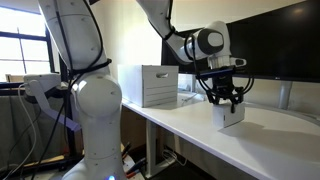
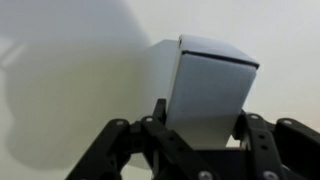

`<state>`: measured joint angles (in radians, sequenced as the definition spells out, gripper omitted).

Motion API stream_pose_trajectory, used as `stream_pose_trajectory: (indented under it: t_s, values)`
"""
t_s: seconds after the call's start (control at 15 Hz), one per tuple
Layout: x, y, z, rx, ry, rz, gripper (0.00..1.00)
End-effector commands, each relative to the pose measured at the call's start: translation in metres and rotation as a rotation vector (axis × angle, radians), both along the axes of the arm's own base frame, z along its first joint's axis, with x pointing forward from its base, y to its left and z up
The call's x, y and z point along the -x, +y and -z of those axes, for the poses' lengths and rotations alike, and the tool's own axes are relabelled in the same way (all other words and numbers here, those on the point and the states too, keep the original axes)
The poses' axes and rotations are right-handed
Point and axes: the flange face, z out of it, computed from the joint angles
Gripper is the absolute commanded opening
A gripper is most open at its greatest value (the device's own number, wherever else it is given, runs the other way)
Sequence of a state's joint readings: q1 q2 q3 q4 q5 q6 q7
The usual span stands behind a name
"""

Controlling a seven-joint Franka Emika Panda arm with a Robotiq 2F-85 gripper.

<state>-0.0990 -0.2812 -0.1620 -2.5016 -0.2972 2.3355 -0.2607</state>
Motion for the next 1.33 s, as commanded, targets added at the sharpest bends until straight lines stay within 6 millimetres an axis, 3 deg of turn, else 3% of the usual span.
stream_pose_trajectory:
  t_s: [0.0,0.07,0.2,1.27]
  values:
    - [0.0007,0.0001,-0.0004,0.002,0.007,0.020,0.88]
    - [0.0008,0.0001,-0.0003,0.002,0.008,0.021,0.95]
    - [0.0010,0.0002,-0.0001,0.000,0.009,0.024,1.00]
    - [0.0067,0.0019,0.0027,-0.008,0.070,0.096,1.00]
